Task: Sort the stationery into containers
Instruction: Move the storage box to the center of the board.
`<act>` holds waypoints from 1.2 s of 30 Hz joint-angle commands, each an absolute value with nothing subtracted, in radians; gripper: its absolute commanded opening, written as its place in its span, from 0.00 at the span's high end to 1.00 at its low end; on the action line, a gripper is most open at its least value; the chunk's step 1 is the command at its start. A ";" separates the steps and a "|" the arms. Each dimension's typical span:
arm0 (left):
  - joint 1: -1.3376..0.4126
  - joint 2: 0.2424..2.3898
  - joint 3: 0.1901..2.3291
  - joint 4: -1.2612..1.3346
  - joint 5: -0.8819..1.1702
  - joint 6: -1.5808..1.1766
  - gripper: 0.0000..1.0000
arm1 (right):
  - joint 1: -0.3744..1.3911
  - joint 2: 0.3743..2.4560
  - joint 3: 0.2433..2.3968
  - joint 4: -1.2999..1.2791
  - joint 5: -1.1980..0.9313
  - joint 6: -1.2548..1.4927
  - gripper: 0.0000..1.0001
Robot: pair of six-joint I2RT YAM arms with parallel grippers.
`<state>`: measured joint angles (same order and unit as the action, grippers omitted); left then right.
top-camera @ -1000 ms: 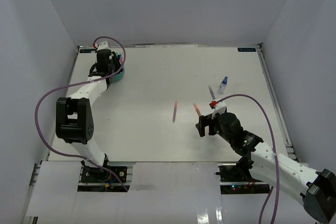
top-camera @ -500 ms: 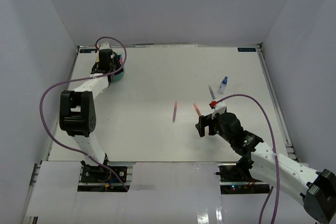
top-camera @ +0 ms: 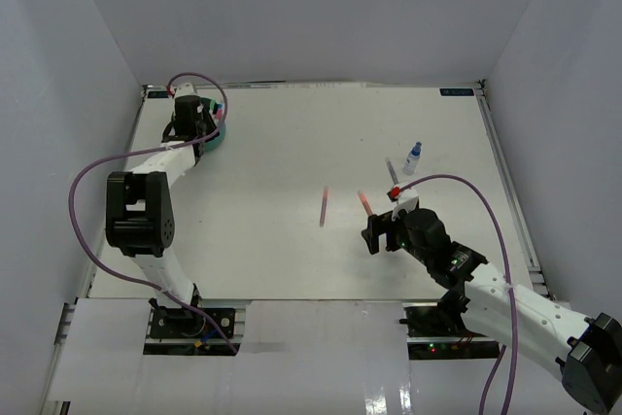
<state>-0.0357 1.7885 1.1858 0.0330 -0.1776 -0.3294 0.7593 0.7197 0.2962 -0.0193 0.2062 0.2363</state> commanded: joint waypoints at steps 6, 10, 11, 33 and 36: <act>0.037 1.732 1.195 0.005 -0.244 -0.270 0.56 | 0.758 0.710 0.284 0.034 0.201 0.249 0.06; 0.045 1.735 1.203 0.005 -0.221 -0.245 0.52 | 0.756 0.716 0.285 0.035 0.199 0.248 0.06; 0.046 1.735 1.203 0.005 -0.221 -0.245 0.51 | 0.756 0.718 0.287 0.035 0.199 0.247 0.06; 0.115 1.678 1.193 -0.075 -0.258 -0.186 0.25 | 0.756 0.695 0.272 0.038 0.187 0.249 0.06; 0.127 1.663 1.207 -0.075 -0.270 -0.192 0.25 | 0.756 0.695 0.272 0.037 0.187 0.252 0.06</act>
